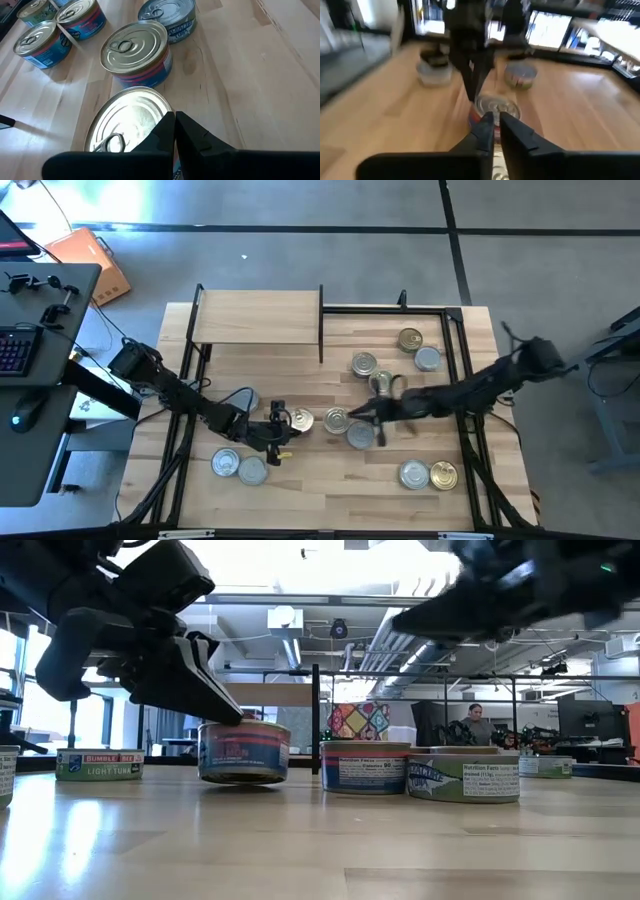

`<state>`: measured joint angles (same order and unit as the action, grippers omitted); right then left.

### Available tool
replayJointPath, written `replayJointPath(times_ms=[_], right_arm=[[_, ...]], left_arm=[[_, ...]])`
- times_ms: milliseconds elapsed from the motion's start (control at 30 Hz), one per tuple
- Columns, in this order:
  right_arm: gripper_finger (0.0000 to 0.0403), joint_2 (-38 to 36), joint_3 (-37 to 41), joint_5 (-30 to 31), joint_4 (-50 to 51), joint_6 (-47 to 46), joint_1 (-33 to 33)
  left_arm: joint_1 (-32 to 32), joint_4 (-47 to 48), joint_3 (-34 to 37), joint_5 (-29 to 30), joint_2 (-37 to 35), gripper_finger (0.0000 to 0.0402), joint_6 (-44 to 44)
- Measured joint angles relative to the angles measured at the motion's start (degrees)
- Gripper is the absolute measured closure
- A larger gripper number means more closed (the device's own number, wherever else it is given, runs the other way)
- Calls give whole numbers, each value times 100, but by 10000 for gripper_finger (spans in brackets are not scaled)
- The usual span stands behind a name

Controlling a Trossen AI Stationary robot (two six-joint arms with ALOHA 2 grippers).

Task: Stack canned seafood by type on shelf
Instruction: Put the blue tuna can on the shelf

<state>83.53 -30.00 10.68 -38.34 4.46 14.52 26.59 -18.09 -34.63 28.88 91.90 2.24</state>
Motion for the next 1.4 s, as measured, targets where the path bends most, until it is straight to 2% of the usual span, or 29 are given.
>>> replayJointPath(times_ms=[100, 300, 400, 500, 700, 767, 1400], right_arm=[[334, 569, -898, 3, 968, 345, -2], [220, 1437, -2394, 45, 2760, 1301, 7], [175, 1849, -2855, 64, 3213, 2054, 28], [150, 2283, -3110, 153, 3357, 2717, 71], [143, 2932, -3480, 1176, 3100, 3491, 222], [143, 3049, -3517, 1342, 2960, 3658, 261], [143, 3208, -3510, 1327, 2460, 4103, 273]], left_arm=[[0, -3, 0, 9, 0, 402, 64], [0, 17, 1, 142, 0, 402, 162], [0, 20, 2, 200, 0, 402, 164], [0, 22, 2, 226, 0, 402, 173], [0, 22, 2, 286, 0, 402, 175], [0, 20, 2, 289, 0, 402, 175], [0, -295, 4, 343, 0, 402, 53]])
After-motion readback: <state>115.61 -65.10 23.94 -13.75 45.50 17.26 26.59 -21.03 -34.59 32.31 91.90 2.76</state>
